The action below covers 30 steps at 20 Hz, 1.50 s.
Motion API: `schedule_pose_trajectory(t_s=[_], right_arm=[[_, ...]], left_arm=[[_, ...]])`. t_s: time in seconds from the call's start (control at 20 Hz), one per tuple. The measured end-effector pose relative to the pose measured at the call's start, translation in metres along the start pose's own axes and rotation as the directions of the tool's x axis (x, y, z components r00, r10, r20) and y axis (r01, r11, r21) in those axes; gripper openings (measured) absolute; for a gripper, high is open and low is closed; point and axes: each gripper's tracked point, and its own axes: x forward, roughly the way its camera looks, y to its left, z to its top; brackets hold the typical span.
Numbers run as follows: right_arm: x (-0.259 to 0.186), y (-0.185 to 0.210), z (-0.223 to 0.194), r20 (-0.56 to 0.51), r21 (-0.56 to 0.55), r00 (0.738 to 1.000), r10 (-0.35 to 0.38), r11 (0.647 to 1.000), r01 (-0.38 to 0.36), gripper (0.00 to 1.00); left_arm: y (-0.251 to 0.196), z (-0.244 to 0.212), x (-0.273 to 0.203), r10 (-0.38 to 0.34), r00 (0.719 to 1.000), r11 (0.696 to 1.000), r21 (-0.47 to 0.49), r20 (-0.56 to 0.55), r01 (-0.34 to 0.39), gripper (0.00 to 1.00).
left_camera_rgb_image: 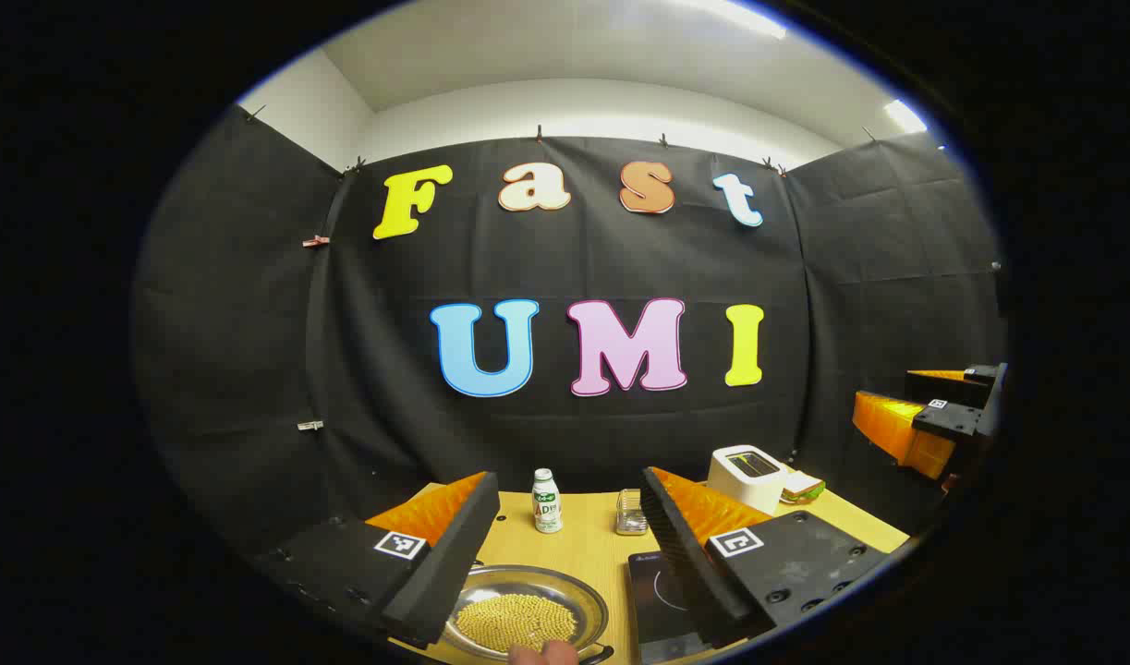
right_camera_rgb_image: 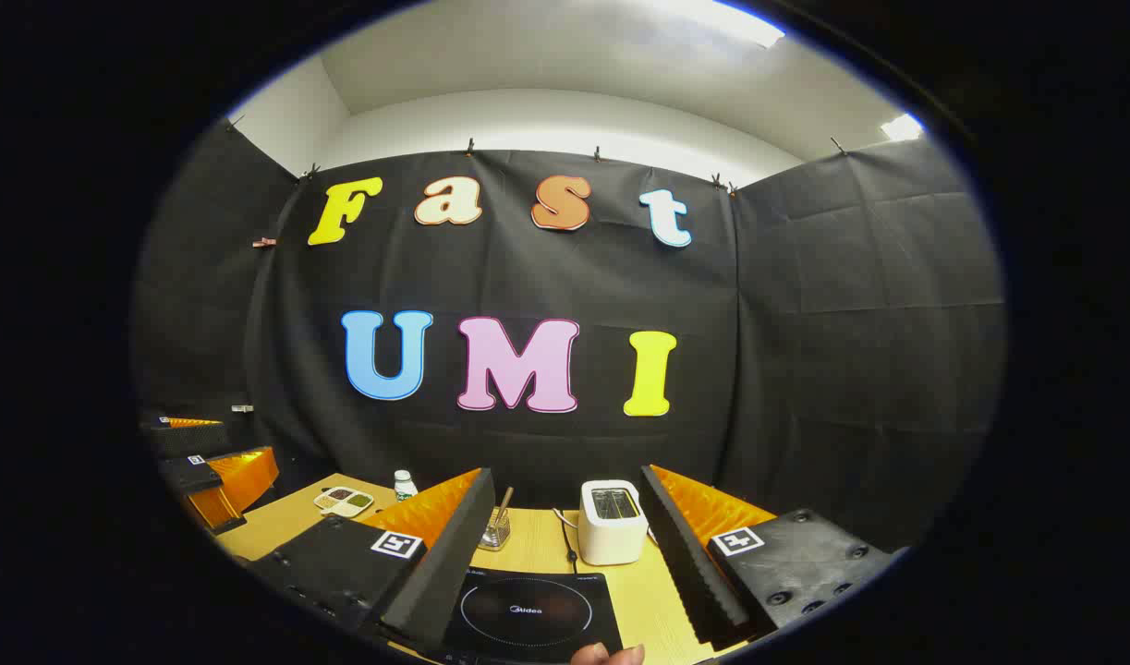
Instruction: First push the handle of the pot to place it horizontally, then grasp the pot with both hands and set it on the induction cooktop.
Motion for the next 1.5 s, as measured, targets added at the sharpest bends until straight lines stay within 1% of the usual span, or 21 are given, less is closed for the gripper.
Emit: schedule_pose_trajectory(t_s=[0.05,0.85,0.9,1.0,1.25,1.3,1.45,1.5], right_arm=[[0.0004,0.0005,0.0001,0.001,0.001,1.0,0.0,1.0,0.0,0.98],[-0.0046,-0.0036,-0.0001,-0.004,0.001,1.0,-0.009,1.0,0.009,0.98],[-0.0044,-0.0041,-0.0001,-0.004,0.002,1.0,-0.01,1.0,0.01,0.96],[-0.0031,-0.0044,-0.0002,-0.005,0.003,1.0,-0.012,1.0,0.012,0.98],[-0.0014,-0.0061,-0.0007,-0.004,0.0,1.0,-0.016,1.0,0.016,0.97],[-0.0014,-0.0067,-0.0004,-0.003,0.001,1.0,-0.017,1.0,0.017,0.96],[-0.0006,-0.0084,-0.0004,-0.001,-0.001,1.0,-0.023,1.0,0.023,0.98],[-0.0004,-0.009,0.0,-0.002,-0.002,1.0,-0.025,1.0,0.025,0.98]], left_arm=[[0.0,0.0005,-0.0013,0.0,1.0,1.0,0.001,0.002,0.0,0.96],[0.001,0.0036,-0.0041,0.0,1.0,1.0,0.006,0.007,0.0,0.95],[0.0008,0.0037,-0.0033,0.001,1.0,1.0,0.006,0.007,-0.001,0.95],[0.0013,0.0029,-0.0031,0.003,1.0,1.0,0.002,0.004,-0.003,0.95],[0.0012,0.0022,0.0002,0.005,1.0,1.0,-0.006,0.002,-0.005,0.96],[0.0007,0.0036,0.0002,0.003,1.0,1.0,-0.006,0.004,-0.003,0.95],[-0.0022,0.0055,-0.0001,-0.012,1.0,1.0,-0.007,0.015,0.012,0.95],[-0.0058,0.0092,-0.0003,-0.031,0.999,0.999,-0.014,0.027,0.031,0.95]])
